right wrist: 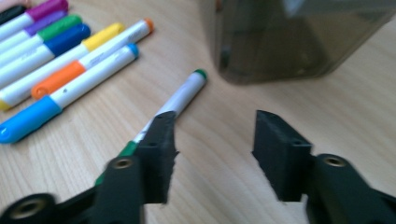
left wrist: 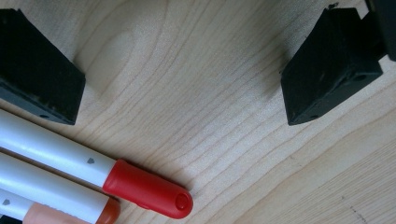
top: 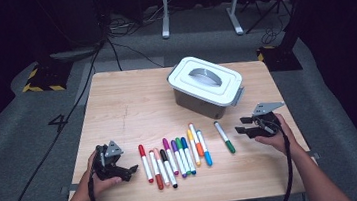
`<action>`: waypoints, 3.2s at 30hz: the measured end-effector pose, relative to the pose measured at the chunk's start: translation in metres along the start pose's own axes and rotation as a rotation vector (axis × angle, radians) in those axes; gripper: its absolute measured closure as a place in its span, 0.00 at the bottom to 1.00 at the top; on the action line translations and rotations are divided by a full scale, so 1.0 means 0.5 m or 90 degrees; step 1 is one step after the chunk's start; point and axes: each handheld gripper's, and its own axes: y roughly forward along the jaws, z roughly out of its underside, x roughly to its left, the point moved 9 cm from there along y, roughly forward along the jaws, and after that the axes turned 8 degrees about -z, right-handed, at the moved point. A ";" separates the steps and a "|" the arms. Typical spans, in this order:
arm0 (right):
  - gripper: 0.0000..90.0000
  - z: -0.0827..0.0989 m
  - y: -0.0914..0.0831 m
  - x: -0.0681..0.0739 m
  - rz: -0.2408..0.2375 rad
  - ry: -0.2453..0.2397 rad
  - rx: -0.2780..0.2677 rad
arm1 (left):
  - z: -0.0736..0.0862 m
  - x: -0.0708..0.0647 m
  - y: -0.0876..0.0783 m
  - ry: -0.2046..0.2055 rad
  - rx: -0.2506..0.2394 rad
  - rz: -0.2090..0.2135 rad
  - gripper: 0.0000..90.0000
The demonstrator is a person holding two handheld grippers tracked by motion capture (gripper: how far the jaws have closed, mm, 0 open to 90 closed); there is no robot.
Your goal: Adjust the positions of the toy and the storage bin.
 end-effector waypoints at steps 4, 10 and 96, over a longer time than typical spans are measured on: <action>0.67 0.015 0.028 -0.001 0.003 -0.012 0.038 | 0.000 0.000 0.000 0.000 0.000 0.000 0.00; 0.75 0.031 0.073 -0.004 -0.004 -0.021 0.071 | 0.000 0.000 0.001 -0.001 0.000 0.002 0.00; 0.74 -0.342 0.059 -0.100 0.082 -0.100 0.013 | -0.002 0.000 0.001 0.004 -0.001 0.003 0.00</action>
